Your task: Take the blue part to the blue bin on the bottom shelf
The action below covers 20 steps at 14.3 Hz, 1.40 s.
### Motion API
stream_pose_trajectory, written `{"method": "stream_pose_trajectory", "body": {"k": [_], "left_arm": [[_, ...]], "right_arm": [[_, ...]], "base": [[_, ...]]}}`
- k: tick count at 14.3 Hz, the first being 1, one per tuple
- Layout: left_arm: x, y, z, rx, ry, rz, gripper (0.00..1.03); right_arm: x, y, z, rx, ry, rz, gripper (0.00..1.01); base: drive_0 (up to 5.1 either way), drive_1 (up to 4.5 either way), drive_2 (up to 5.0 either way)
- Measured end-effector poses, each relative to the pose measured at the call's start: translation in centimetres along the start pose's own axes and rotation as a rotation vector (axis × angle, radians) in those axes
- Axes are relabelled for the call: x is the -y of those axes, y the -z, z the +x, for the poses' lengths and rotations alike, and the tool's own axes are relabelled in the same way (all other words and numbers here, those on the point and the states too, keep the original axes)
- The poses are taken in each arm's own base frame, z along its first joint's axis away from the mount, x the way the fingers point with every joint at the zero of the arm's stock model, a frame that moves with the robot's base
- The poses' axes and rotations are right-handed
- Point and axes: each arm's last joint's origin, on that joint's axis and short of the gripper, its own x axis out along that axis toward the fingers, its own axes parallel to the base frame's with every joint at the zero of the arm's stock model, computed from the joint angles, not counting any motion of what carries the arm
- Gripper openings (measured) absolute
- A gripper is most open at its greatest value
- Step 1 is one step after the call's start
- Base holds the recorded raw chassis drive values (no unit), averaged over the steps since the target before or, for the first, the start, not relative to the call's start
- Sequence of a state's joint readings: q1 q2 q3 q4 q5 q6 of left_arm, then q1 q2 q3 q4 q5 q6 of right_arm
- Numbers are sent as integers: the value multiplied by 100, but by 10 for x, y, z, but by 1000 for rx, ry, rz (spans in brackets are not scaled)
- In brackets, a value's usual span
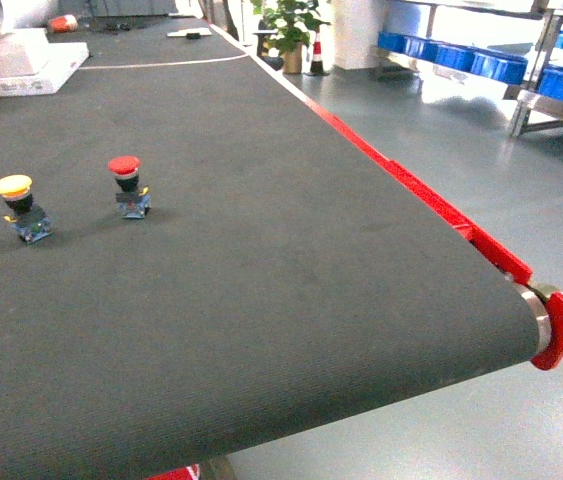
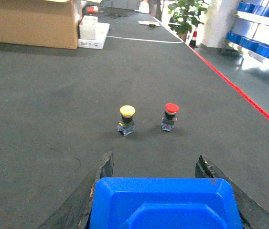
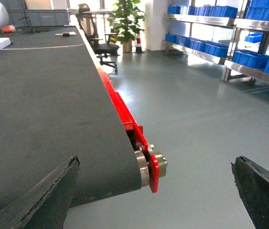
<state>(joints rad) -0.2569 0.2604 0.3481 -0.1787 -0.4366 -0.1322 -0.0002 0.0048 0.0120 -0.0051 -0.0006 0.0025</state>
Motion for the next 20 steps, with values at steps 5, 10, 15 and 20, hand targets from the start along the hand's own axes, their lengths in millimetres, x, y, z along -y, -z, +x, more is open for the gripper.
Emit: {"method": "stream_pose_trajectory", "body": {"k": [5, 10, 15, 20], "left_arm": [[0, 0, 0, 0, 0, 0, 43], [0, 0, 0, -1, 0, 0, 43], [0, 0, 0, -1, 0, 0, 43], [0, 0, 0, -1, 0, 0, 43]], "right_arm": [[0, 0, 0, 0, 0, 0, 98], [0, 0, 0, 0, 0, 0, 98], [0, 0, 0, 0, 0, 0, 98], [0, 0, 0, 0, 0, 0, 98]], "base": [[-31, -31, -31], [-147, -147, -147], [-133, -133, -133], [-143, -143, -143]]}}
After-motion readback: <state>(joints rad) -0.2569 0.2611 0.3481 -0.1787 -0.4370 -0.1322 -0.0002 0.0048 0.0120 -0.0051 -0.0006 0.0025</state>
